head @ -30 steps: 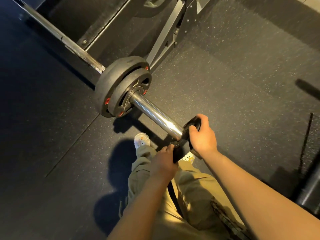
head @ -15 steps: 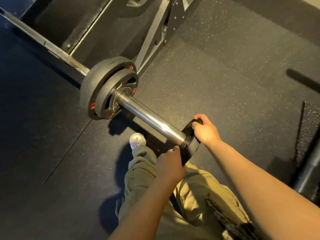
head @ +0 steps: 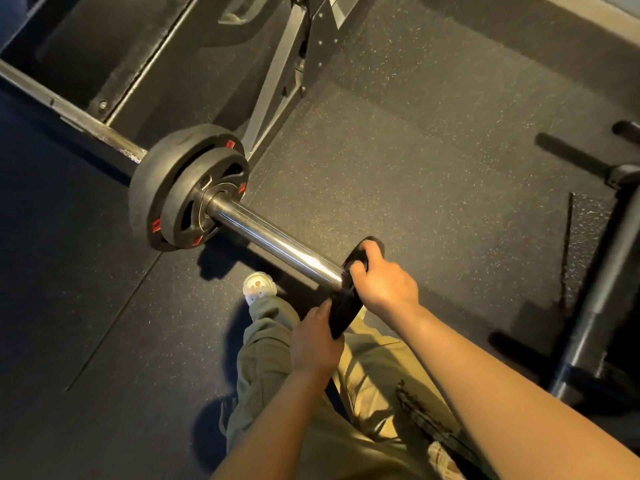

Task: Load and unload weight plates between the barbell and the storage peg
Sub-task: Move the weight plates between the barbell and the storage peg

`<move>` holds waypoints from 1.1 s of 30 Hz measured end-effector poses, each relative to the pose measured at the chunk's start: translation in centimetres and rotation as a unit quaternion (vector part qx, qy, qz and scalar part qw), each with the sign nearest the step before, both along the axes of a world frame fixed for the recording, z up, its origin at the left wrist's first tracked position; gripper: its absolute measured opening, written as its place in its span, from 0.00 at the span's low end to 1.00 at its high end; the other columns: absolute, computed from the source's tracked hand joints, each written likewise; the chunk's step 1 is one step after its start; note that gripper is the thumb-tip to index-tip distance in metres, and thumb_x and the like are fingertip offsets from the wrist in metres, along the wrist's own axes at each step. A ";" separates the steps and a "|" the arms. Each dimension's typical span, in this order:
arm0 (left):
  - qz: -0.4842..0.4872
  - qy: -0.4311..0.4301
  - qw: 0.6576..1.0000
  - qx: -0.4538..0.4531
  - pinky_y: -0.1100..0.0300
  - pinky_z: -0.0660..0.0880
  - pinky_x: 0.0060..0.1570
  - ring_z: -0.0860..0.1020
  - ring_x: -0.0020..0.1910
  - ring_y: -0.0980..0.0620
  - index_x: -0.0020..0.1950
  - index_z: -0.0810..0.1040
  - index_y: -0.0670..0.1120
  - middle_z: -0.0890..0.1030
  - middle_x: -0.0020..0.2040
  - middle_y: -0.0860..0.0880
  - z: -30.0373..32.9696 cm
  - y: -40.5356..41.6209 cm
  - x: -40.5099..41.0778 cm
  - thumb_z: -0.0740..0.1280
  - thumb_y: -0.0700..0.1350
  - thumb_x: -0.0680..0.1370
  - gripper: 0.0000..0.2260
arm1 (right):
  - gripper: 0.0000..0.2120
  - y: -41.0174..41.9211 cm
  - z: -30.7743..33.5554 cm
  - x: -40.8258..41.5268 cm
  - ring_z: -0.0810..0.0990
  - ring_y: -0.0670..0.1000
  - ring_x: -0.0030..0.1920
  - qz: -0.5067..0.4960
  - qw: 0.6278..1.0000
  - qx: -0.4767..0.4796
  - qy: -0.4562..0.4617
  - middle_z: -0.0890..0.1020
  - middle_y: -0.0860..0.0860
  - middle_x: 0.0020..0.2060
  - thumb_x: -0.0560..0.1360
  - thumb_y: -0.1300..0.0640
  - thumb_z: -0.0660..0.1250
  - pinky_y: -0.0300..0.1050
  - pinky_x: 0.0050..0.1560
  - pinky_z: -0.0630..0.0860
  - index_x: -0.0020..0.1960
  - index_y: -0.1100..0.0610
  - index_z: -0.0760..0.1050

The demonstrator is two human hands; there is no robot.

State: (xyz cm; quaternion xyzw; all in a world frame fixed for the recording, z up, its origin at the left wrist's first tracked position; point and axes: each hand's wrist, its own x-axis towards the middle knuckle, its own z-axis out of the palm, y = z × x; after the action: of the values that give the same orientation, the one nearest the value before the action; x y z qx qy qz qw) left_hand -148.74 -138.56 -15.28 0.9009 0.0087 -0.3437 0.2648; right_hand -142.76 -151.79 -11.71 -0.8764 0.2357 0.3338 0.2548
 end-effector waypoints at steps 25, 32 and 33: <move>-0.158 0.034 0.986 -0.029 0.52 0.76 0.56 0.77 0.57 0.49 0.70 0.69 0.53 0.79 0.58 0.51 -0.7 -1.8 -0.7 0.65 0.45 0.78 0.21 | 0.12 -8.7 -2.0 -2.9 0.74 0.56 0.60 0.398 0.913 -0.083 0.016 0.78 0.52 0.56 0.74 0.56 0.61 0.49 0.55 0.71 0.57 0.53 0.75; -0.326 0.109 0.939 0.026 0.49 0.73 0.56 0.76 0.58 0.44 0.67 0.71 0.53 0.78 0.59 0.47 1.0 -5.9 -1.2 0.64 0.48 0.75 0.19 | 0.10 -12.5 -1.7 -11.7 0.79 0.54 0.56 0.284 0.947 0.008 0.147 0.83 0.51 0.52 0.71 0.55 0.66 0.45 0.51 0.73 0.52 0.49 0.78; -0.323 0.113 0.940 0.018 0.49 0.74 0.56 0.76 0.57 0.44 0.66 0.72 0.53 0.78 0.58 0.47 1.7 -6.5 -1.0 0.64 0.48 0.75 0.18 | 0.10 -13.3 -1.0 -11.6 0.80 0.54 0.55 0.262 0.953 0.018 0.152 0.83 0.51 0.51 0.70 0.54 0.68 0.45 0.48 0.73 0.51 0.50 0.79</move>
State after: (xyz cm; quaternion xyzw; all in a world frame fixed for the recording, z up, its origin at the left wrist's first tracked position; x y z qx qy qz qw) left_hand -149.79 -145.08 -13.59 0.8152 -0.2465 -0.5101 0.1203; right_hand -154.35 -165.07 -12.66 -0.8415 0.0275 0.5222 0.1356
